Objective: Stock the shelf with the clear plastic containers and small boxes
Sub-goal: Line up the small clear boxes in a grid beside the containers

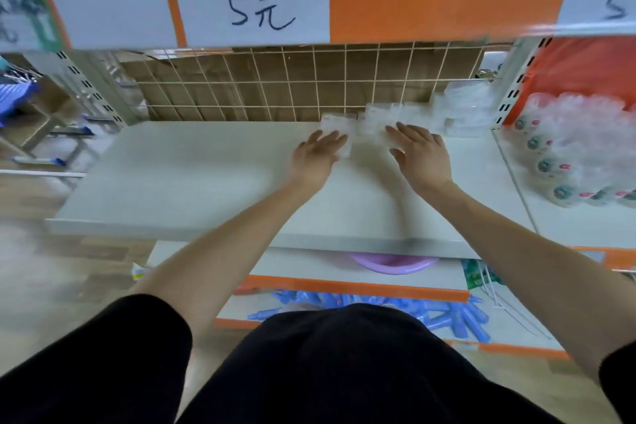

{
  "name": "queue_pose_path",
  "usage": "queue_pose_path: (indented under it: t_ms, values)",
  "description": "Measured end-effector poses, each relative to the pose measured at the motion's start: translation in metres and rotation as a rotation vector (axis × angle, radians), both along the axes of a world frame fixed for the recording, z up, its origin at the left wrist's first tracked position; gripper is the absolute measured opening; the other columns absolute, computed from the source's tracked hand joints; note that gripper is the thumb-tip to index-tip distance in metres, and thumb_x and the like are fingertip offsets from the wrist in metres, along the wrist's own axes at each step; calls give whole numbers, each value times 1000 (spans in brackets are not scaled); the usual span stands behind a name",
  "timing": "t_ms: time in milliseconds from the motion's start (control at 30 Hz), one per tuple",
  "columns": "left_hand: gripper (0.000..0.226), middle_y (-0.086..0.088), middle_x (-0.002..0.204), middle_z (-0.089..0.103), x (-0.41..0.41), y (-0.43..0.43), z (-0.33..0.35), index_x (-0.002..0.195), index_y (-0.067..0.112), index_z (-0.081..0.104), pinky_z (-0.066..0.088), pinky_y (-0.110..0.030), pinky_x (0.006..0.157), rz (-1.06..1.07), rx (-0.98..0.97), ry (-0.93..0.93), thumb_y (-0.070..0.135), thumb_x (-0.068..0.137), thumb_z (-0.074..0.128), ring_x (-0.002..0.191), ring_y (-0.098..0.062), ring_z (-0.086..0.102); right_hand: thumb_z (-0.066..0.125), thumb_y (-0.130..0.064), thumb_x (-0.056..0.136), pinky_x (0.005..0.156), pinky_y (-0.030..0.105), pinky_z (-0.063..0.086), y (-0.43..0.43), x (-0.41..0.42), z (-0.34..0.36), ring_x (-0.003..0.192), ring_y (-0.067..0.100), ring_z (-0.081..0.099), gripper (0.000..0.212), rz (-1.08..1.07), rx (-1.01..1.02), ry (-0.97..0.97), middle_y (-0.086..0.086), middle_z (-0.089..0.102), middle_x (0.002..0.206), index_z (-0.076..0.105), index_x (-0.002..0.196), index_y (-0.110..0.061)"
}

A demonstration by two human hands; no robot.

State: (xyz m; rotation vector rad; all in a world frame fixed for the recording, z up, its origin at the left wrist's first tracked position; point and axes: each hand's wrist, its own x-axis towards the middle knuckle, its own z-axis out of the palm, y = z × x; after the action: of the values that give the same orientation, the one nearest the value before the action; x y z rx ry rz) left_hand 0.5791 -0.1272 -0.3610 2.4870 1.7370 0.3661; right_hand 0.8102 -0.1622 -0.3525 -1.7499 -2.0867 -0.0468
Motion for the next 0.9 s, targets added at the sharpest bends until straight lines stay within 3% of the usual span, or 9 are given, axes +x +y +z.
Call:
queue_pose_path:
  t_ms: [133,267,467,600,700,800,900]
  values:
    - [49,7,156,33,-17,-46,8,149,29,35,37,-39,105,-40,-12,92,20,102,44,143,-23,29,64,-16,92,101,45,38,-38,-15,-4,131,32,50,47,13,-61,-25,8,55,142,55,139,-19]
    - [48,4,159,26,-25,-82,16,149,28,36,28,-36,109,-35,-81,48,20,102,42,142,-21,26,70,-11,87,93,44,46,-71,-24,-2,121,33,58,46,68,-93,-62,10,61,134,62,132,-17]
    - [48,3,155,32,-37,-112,10,146,28,42,30,-36,107,-67,-92,43,25,99,50,138,-21,33,88,-13,66,78,37,54,-108,-32,-14,101,28,68,51,95,-89,-119,7,71,117,72,115,-17]
    - [47,2,146,45,-42,-115,9,140,20,50,33,-35,105,-86,-84,0,21,93,58,134,-23,39,84,-10,68,84,39,52,-117,-26,-19,108,32,63,56,79,-154,-60,8,65,124,67,121,-17]
    - [51,-1,142,45,-44,-105,14,138,16,49,30,-31,105,-108,-141,-14,24,90,65,131,-24,38,80,-19,76,95,42,43,-116,-29,-7,122,36,53,52,58,-282,-1,10,56,136,63,126,-16]
    - [50,-3,148,38,-46,-91,20,131,16,50,23,-30,108,-127,-228,-17,23,86,70,139,-24,30,73,-30,84,108,37,26,-110,-33,5,139,26,34,51,-9,-390,27,1,39,152,57,132,-23]
    - [47,-3,134,52,-43,-83,28,125,14,47,33,-34,97,-126,-358,-43,18,85,71,127,-25,44,73,-28,83,110,35,22,-105,-35,9,144,21,27,50,-29,-464,84,-2,36,155,54,130,-25]
